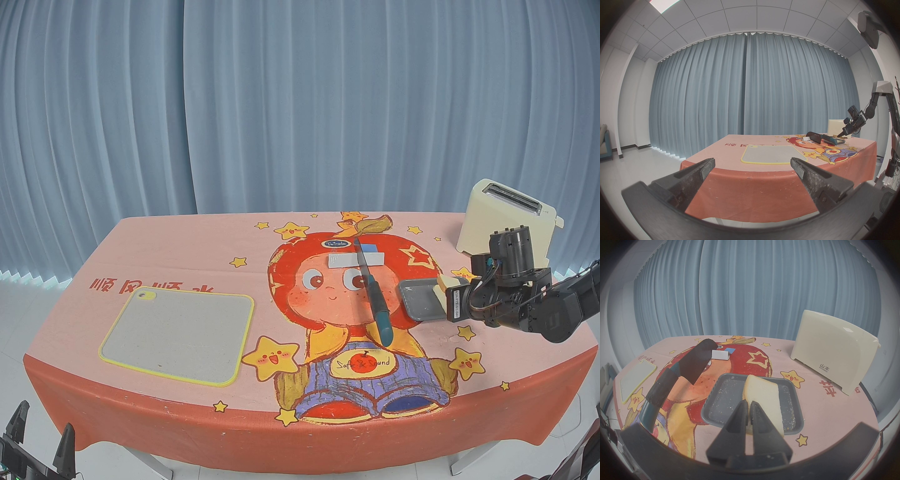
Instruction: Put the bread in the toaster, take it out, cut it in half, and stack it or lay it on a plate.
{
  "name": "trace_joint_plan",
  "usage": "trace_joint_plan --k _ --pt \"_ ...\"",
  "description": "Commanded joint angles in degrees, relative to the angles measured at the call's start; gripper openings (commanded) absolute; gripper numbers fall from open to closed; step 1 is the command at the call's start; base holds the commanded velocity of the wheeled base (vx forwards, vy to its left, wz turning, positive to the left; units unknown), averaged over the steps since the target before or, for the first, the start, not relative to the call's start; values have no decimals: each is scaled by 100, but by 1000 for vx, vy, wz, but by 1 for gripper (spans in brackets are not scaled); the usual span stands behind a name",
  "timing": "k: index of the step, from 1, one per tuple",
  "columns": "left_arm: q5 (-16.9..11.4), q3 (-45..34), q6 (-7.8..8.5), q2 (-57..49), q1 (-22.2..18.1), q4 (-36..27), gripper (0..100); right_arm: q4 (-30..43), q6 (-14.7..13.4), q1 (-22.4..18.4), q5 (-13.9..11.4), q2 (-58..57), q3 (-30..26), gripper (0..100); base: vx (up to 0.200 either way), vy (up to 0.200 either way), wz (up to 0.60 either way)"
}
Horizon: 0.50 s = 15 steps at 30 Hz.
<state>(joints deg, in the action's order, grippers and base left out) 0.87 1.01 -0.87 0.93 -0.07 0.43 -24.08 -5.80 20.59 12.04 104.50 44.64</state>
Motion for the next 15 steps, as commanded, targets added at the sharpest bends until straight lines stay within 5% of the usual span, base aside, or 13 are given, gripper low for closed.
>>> trace_joint_plan --k 1,15 --pt "1 -101 -1 -66 -1 1 100 -1 0 24 0 18 -8 0 0 0 0" --pt "1 -101 -1 -66 -1 1 100 -1 0 33 0 9 -17 0 0 0 0"
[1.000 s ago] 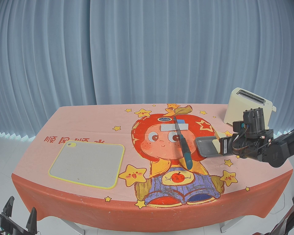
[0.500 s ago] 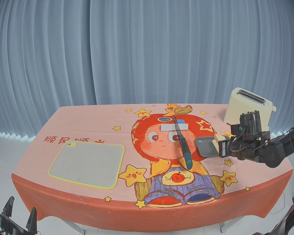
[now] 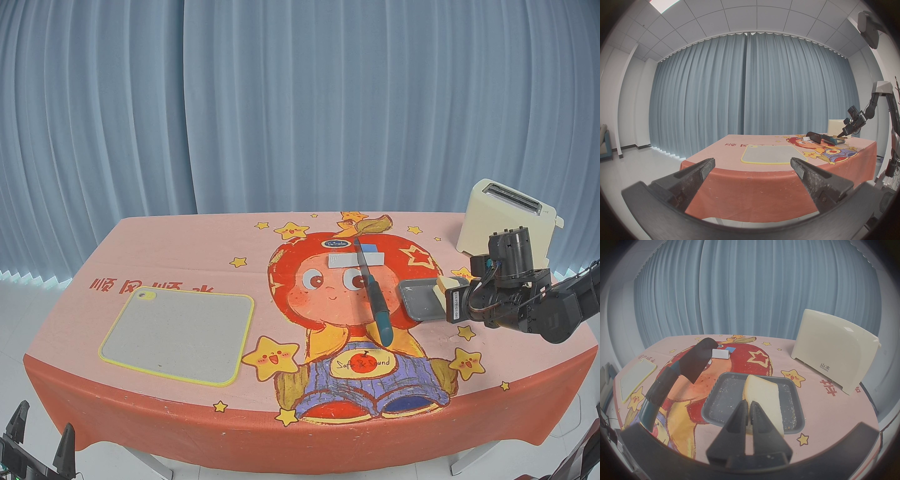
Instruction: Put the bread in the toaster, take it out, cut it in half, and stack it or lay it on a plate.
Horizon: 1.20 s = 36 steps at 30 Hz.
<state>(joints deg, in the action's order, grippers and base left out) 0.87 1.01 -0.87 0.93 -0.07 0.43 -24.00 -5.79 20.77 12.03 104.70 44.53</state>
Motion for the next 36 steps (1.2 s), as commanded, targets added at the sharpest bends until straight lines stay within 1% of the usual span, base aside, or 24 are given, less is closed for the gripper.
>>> trace_joint_plan --k 1,26,30,31,36 --pt "1 -101 -1 -66 -1 1 100 1 -1 6 1 -3 3 0 0 0 0" --pt "1 -101 -1 -66 -1 1 100 -17 -19 6 1 32 29 0 0 0 0" --pt "1 -101 -1 -66 -1 1 100 -263 -19 -3 1 155 20 0 0 0 0" --pt "1 -101 -1 -66 -1 1 100 -377 -10 -12 1 173 12 100 0 0 0" --pt "1 -101 -1 -66 -1 1 100 -518 -19 -12 -8 243 -6 100 0 0 0"
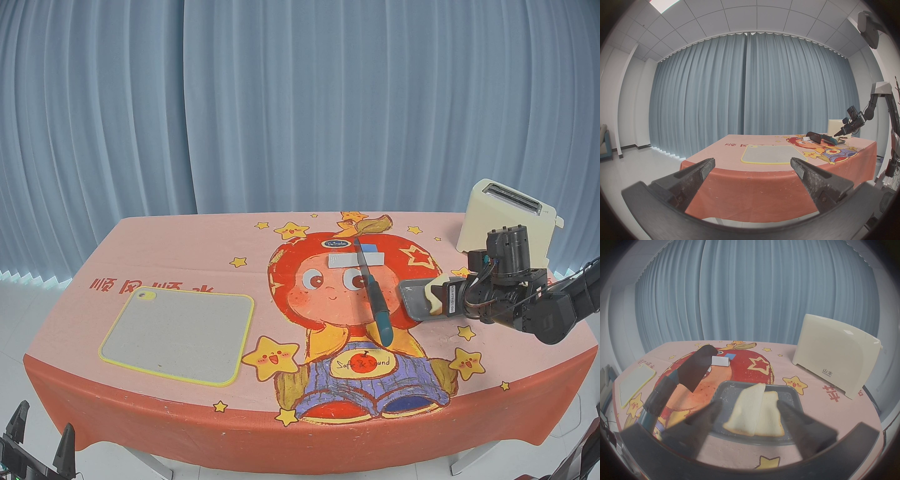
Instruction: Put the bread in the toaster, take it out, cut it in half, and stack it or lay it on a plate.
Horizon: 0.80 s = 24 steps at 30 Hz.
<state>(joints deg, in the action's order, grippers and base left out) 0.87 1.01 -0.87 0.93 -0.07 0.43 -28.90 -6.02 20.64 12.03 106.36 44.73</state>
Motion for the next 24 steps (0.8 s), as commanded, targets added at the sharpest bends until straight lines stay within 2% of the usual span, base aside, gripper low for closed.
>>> trace_joint_plan --k 1,24 --pt "1 -101 -1 -66 -1 1 100 -10 13 2 1 86 -43 100 0 0 0" --pt "1 -101 -1 -66 -1 1 100 -36 22 2 10 -204 -113 100 0 0 0"
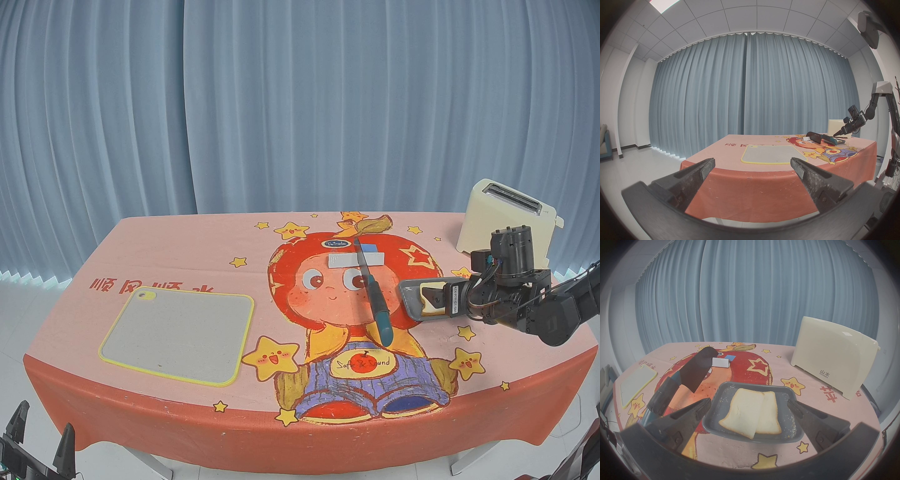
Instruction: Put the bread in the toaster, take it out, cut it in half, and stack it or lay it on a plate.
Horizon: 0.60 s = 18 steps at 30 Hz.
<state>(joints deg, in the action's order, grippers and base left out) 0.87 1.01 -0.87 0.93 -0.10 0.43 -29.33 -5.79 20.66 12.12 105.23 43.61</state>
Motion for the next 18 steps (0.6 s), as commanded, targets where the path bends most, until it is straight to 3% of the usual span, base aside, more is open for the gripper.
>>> trace_joint_plan --k 1,18 --pt "1 -101 -1 -66 1 1 100 -2 -1 -1 1 -90 -1 100 0 0 0" --pt "1 -101 -1 -66 1 1 100 -2 8 -159 -8 -451 16 100 0 0 0"
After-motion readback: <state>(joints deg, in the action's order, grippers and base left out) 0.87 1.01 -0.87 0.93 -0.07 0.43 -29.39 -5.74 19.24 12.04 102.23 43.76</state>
